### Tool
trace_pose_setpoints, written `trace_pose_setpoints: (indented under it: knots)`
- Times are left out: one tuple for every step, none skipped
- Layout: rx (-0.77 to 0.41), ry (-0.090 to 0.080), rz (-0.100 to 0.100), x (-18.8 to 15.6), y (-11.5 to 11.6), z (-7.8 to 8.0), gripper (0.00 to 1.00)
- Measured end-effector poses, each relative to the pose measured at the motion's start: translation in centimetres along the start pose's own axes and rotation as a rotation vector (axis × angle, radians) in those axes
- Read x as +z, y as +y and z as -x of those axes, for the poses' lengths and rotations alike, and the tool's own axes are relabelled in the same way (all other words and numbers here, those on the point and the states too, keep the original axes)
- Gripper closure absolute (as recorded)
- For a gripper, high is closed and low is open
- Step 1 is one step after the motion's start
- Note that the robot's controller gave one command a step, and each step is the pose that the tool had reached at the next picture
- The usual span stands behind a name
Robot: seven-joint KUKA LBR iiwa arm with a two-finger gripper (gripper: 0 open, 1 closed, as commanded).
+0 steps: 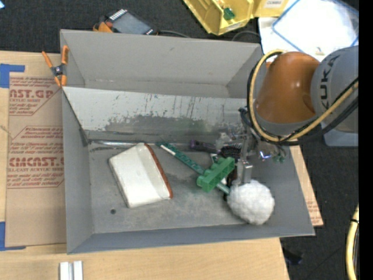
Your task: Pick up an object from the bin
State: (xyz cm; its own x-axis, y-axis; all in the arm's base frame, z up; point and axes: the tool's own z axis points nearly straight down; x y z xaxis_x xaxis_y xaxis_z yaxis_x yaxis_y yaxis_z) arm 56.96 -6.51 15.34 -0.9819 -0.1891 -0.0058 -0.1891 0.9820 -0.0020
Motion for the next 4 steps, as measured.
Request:
trace_pose_setpoints:
  knots:
    - [-0.084,0.000,0.000,2.2,0.6,-0.1,0.00]
    - [-0.087,0.000,0.001,4.9,0.5,-0.3,0.00]
    - [-0.072,-0.002,0.003,8.3,0.0,-0.3,0.00]
    - [-0.014,-0.002,0.004,8.3,1.1,-0.2,1.00]
